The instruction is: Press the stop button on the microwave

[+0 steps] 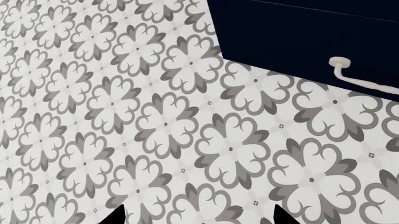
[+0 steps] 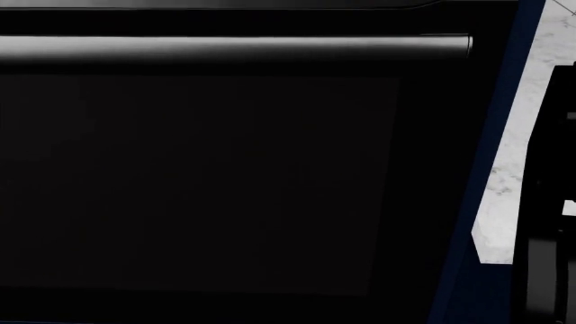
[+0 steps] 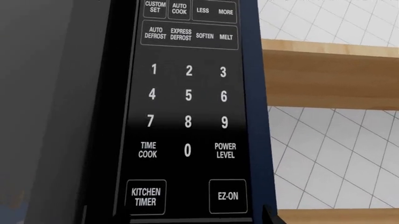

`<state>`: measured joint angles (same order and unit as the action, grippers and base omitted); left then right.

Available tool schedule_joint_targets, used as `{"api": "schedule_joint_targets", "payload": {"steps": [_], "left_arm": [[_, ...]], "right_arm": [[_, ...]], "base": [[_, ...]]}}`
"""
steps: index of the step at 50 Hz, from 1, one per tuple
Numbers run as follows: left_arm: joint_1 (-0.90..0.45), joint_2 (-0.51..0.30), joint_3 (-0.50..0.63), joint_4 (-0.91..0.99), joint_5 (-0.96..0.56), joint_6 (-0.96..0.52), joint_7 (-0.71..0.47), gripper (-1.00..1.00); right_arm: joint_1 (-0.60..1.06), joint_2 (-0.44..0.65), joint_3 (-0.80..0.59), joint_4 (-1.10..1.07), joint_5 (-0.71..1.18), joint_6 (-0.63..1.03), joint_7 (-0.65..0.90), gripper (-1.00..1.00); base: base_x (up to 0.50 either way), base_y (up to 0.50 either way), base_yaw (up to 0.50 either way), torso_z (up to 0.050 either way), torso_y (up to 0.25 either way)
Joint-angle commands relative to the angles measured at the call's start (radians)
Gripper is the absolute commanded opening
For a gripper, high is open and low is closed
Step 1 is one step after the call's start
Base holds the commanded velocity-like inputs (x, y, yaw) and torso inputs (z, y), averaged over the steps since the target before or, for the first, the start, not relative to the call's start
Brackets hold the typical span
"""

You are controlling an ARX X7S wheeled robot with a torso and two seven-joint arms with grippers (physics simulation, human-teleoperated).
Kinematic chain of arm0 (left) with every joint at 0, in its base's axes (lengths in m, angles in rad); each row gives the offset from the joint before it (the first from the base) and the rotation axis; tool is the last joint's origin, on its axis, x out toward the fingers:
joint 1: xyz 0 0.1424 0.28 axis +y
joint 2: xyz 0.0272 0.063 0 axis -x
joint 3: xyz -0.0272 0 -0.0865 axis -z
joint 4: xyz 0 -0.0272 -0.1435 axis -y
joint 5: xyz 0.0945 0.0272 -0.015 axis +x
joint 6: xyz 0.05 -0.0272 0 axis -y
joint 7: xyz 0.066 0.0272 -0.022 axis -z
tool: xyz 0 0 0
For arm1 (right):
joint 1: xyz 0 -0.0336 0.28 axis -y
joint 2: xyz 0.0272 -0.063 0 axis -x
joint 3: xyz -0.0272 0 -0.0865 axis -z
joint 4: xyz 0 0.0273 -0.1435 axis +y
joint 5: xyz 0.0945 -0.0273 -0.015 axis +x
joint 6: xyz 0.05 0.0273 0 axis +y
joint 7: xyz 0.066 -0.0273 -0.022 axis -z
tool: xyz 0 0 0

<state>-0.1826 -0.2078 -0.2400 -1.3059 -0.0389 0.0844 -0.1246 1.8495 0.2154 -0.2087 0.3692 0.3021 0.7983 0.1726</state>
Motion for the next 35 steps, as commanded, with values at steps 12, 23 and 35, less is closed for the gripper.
{"api": "schedule_joint_targets", "payload": {"steps": [12, 23, 35], "left_arm": [[0.002, 0.000, -0.001, -0.003, 0.000, 0.000, 0.000, 1.00], [0.002, 0.000, -0.001, -0.003, 0.000, 0.000, 0.000, 1.00], [0.002, 0.000, -0.001, -0.003, 0.000, 0.000, 0.000, 1.00]], "right_arm": [[-0.013, 0.004, 0.006, -0.023, 0.022, -0.004, -0.006, 1.00], [-0.030, 0.009, -0.004, -0.044, 0.024, -0.014, -0.010, 1.00], [-0.032, 0.016, -0.010, -0.050, 0.025, -0.008, -0.008, 1.00]], "base": [[0.00, 0.00, 0.00, 0.000, 0.000], [0.16, 0.00, 0.00, 0.000, 0.000], [0.00, 0.00, 0.00, 0.000, 0.000]]}}
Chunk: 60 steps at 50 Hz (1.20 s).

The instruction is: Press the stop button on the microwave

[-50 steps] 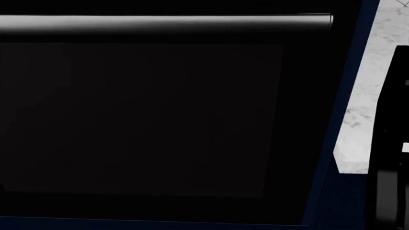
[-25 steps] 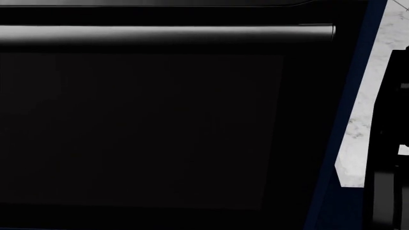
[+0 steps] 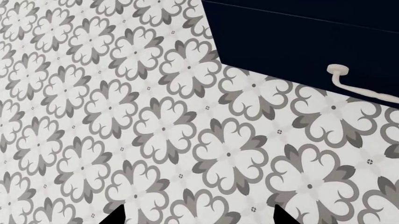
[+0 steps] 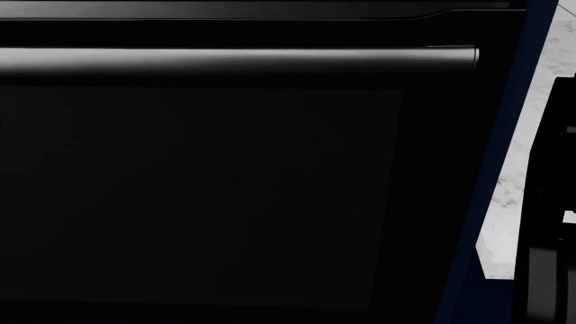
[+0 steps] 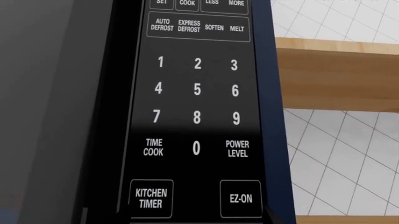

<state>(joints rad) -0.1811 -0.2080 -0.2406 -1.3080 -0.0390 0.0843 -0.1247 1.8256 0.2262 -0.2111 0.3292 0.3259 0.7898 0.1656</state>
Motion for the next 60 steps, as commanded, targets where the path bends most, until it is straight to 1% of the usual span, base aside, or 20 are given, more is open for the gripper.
{"api": "schedule_joint_targets", "payload": {"steps": [1, 16, 17, 24, 38, 53, 60], "left_arm": [[0.000, 0.000, 0.000, -0.001, 0.000, 0.000, 0.000, 1.00], [0.000, 0.000, 0.000, -0.001, 0.000, 0.000, 0.000, 1.00], [0.000, 0.000, 0.000, -0.001, 0.000, 0.000, 0.000, 1.00], [0.000, 0.000, 0.000, -0.001, 0.000, 0.000, 0.000, 1.00], [0.000, 0.000, 0.000, -0.001, 0.000, 0.000, 0.000, 1.00], [0.000, 0.000, 0.000, -0.001, 0.000, 0.000, 0.000, 1.00], [0.000, 0.000, 0.000, -0.001, 0.000, 0.000, 0.000, 1.00]], "right_arm": [[-0.010, 0.005, -0.005, 0.000, 0.001, -0.006, 0.001, 1.00], [-0.028, 0.032, 0.000, -0.097, 0.022, 0.088, 0.022, 1.00], [-0.030, 0.033, 0.001, -0.100, 0.023, 0.089, 0.022, -1.00], [-0.059, 0.050, 0.009, -0.174, 0.046, 0.121, 0.017, -1.00], [-0.110, 0.085, 0.012, -0.180, 0.040, 0.118, 0.026, -1.00], [-0.112, 0.111, 0.004, -0.156, 0.030, 0.112, 0.020, -1.00], [-0.102, 0.109, -0.010, -0.092, 0.010, 0.072, 0.016, -1.00]], "base": [[0.00, 0.00, 0.00, 0.000, 0.000], [0.00, 0.00, 0.00, 0.000, 0.000], [0.00, 0.00, 0.00, 0.000, 0.000], [0.00, 0.00, 0.00, 0.000, 0.000], [0.00, 0.00, 0.00, 0.000, 0.000], [0.00, 0.00, 0.00, 0.000, 0.000], [0.00, 0.00, 0.00, 0.000, 0.000]]}}
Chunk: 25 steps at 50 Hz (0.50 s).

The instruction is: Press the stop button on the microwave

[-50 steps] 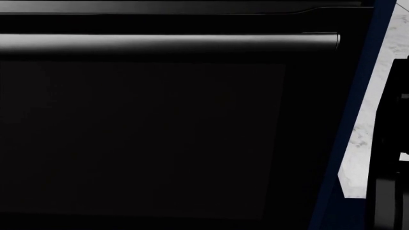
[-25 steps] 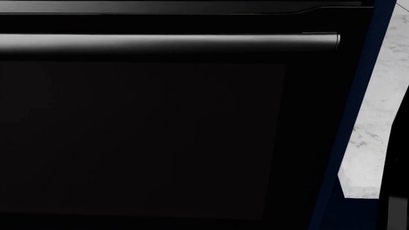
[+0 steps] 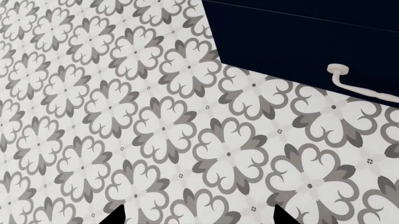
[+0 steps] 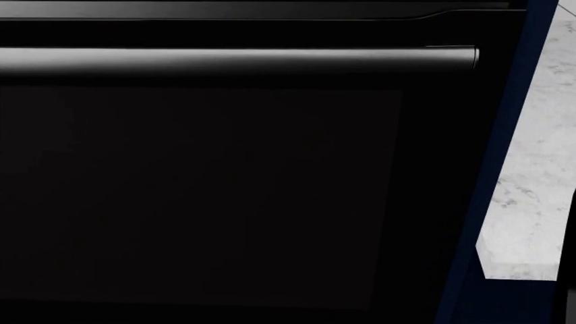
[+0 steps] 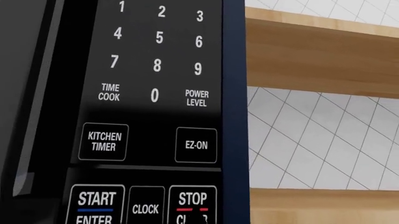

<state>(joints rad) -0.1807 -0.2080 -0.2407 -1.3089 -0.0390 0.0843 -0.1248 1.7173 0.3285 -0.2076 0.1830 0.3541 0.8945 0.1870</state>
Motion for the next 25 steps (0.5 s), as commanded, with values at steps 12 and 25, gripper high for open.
{"api": "schedule_joint_targets", "payload": {"steps": [12, 25], "left_arm": [[0.000, 0.000, 0.000, 0.000, 0.000, 0.000, 0.000, 1.00], [0.000, 0.000, 0.000, 0.000, 0.000, 0.000, 0.000, 1.00]], "right_arm": [[0.029, -0.018, -0.058, 0.234, -0.057, -0.154, -0.042, -1.00], [0.073, -0.065, -0.097, 0.444, -0.098, -0.291, -0.068, -1.00]], "base": [[0.00, 0.00, 0.00, 0.000, 0.000], [0.00, 0.00, 0.00, 0.000, 0.000]]}}
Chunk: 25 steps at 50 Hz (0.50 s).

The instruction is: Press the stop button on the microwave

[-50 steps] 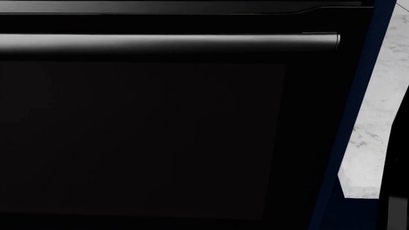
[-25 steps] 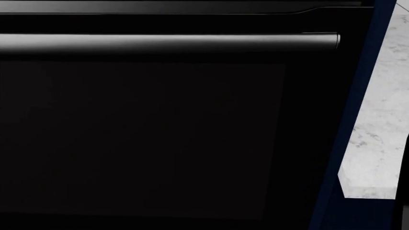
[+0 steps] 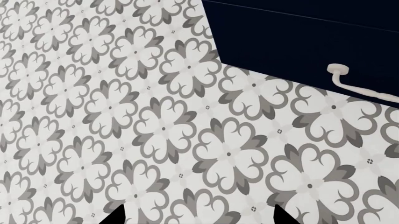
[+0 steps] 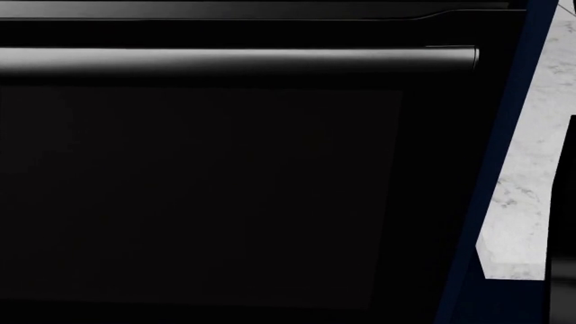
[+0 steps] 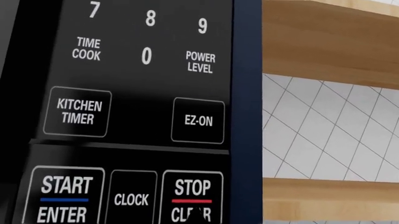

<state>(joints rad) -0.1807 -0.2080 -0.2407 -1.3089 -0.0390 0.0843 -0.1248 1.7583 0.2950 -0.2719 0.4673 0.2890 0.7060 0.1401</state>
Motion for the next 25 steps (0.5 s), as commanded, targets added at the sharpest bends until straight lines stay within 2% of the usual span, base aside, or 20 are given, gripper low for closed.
{"api": "schedule_joint_targets", "payload": {"steps": [1, 13, 25], "left_arm": [[0.000, 0.000, 0.000, 0.000, 0.000, 0.000, 0.000, 1.00], [0.000, 0.000, 0.000, 0.000, 0.000, 0.000, 0.000, 1.00], [0.000, 0.000, 0.000, 0.000, 0.000, 0.000, 0.000, 1.00]], "right_arm": [[0.037, -0.034, -0.037, 0.177, -0.038, -0.112, -0.023, -1.00], [0.086, -0.051, -0.051, 0.387, -0.064, -0.239, -0.050, -1.00], [0.050, -0.038, -0.049, 0.356, -0.059, -0.222, -0.043, -1.00]], "base": [[0.00, 0.00, 0.00, 0.000, 0.000], [0.02, 0.00, 0.01, 0.006, 0.000], [0.02, 0.00, 0.01, 0.007, 0.000]]}}
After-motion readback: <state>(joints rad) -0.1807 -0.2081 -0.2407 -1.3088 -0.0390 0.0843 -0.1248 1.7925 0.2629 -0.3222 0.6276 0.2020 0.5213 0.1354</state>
